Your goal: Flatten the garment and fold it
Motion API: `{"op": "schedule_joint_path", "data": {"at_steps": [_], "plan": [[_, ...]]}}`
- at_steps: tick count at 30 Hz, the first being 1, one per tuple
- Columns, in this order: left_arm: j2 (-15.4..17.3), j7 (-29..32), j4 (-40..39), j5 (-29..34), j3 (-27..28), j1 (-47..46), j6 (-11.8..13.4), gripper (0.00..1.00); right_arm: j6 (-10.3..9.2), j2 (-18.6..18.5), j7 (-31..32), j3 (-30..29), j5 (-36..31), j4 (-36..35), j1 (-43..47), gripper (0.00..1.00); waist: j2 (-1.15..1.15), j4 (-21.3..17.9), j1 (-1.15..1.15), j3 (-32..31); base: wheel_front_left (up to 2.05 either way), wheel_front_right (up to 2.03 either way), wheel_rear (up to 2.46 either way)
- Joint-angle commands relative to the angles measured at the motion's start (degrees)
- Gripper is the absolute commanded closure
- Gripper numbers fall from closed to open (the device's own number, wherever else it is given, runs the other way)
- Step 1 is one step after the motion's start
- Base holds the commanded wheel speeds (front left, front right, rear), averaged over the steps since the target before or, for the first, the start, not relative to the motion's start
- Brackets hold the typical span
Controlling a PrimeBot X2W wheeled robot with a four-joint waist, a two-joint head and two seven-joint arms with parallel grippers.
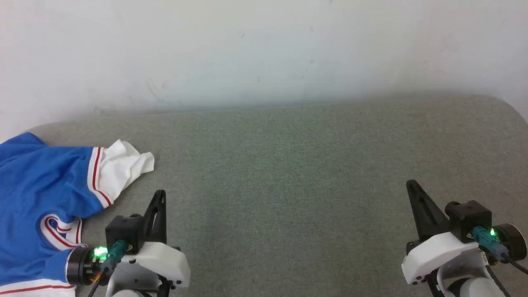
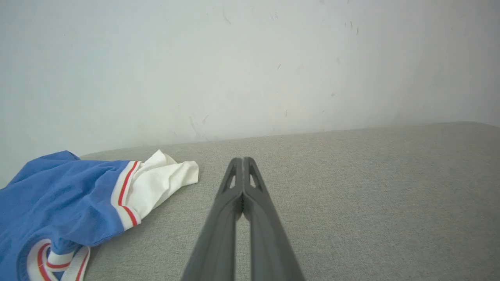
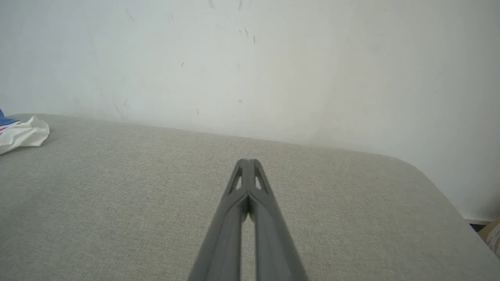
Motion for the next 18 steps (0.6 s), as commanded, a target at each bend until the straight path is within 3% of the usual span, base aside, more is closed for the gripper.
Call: {"op": "schedule_joint_path", "data": {"at_steps": [1,18], "plan": [[-0.29,0.01,0.14,0.38,0.25,-0.60,-0.09,1.00,-0.12,0.17,0.03,0.01,-0.44,-0.21,-0.50,1.00,0.00,0.00,0.00,0.00,0.00,0.00,0.00],[-0.29,0.01,0.14,0.38,0.25,-0.60,-0.09,1.00,-0.12,0.17,0.03,0.01,-0.44,-0.21,-0.50,1.00,0.00,0.00,0.00,0.00,0.00,0.00,0.00]]}}
